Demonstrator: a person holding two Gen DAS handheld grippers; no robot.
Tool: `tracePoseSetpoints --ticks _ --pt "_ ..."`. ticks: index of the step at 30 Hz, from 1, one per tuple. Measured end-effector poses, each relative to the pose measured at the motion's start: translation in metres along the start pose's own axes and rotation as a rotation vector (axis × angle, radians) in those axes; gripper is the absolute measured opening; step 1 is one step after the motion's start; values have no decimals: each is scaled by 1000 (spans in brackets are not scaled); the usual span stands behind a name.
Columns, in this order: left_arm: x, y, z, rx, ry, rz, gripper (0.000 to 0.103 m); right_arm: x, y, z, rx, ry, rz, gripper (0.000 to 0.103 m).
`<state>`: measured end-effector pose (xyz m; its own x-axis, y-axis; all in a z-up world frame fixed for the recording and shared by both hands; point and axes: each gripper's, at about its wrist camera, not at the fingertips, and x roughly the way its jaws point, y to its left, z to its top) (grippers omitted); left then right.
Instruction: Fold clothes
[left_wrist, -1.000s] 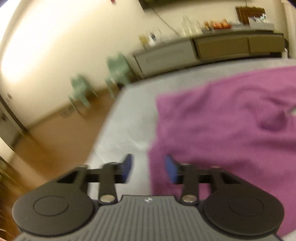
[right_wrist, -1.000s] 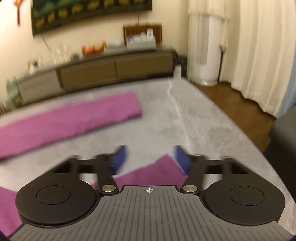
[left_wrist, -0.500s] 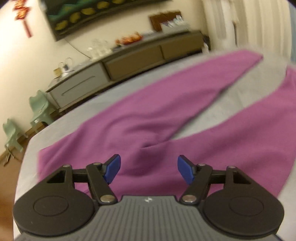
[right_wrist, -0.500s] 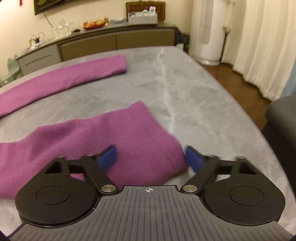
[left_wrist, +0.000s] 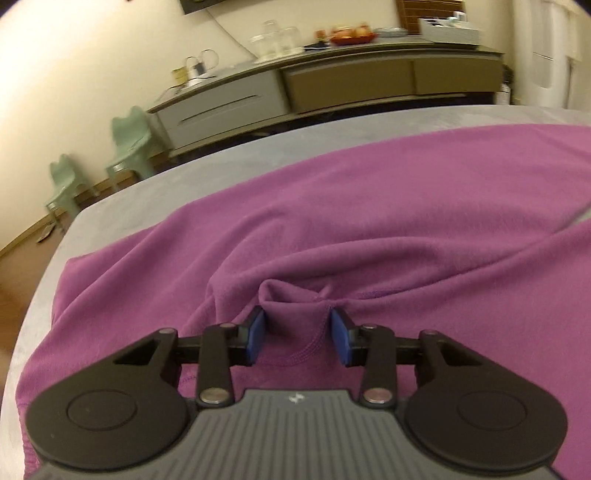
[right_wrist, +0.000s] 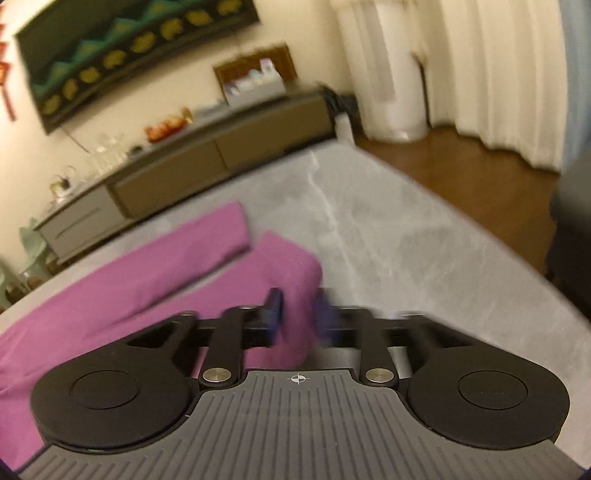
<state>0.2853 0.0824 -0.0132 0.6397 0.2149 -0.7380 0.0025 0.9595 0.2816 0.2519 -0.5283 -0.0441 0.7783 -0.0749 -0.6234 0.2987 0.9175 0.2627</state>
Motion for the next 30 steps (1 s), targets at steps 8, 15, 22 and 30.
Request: tracePoseSetpoints --ticks 8,15,22,30 --pt "-94 -14 -27 142 -179 -165 55 -13 3 -2 -30 -15 23 70" --pt "-124 -2 -99 227 -154 -143 56 -4 73 -39 -413 10 47 70" --pt "-110 115 -149 -28 1 24 52 10 135 -70 -661 52 73 71" --pt "-79 182 -172 -98 82 46 58 -27 118 -84 -630 210 109 69"
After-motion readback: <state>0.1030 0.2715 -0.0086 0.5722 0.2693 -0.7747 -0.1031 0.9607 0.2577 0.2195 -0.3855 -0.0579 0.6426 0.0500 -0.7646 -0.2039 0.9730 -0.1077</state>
